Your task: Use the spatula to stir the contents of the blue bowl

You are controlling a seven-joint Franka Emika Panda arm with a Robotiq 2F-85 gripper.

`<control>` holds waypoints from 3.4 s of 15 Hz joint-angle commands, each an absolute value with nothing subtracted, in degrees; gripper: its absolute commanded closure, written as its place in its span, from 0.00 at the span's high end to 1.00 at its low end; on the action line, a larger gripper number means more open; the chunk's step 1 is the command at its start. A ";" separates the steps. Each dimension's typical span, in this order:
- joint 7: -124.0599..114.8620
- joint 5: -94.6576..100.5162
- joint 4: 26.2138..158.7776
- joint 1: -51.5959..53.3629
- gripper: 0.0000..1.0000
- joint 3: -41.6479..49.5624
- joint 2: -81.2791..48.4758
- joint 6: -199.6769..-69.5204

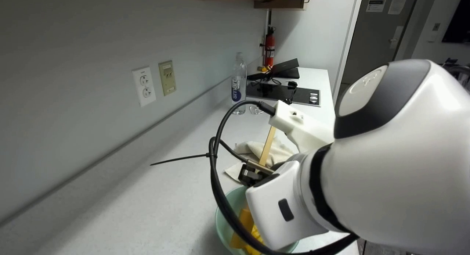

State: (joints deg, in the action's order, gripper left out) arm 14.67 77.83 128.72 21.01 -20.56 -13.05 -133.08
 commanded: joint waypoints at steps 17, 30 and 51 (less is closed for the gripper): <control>21.09 70.16 132.83 16.41 0.05 -16.53 -4.31 -138.48; 21.28 69.66 133.85 16.05 0.05 -16.39 -3.50 -141.90; 16.85 68.25 134.47 15.66 0.05 -15.75 -3.63 -148.49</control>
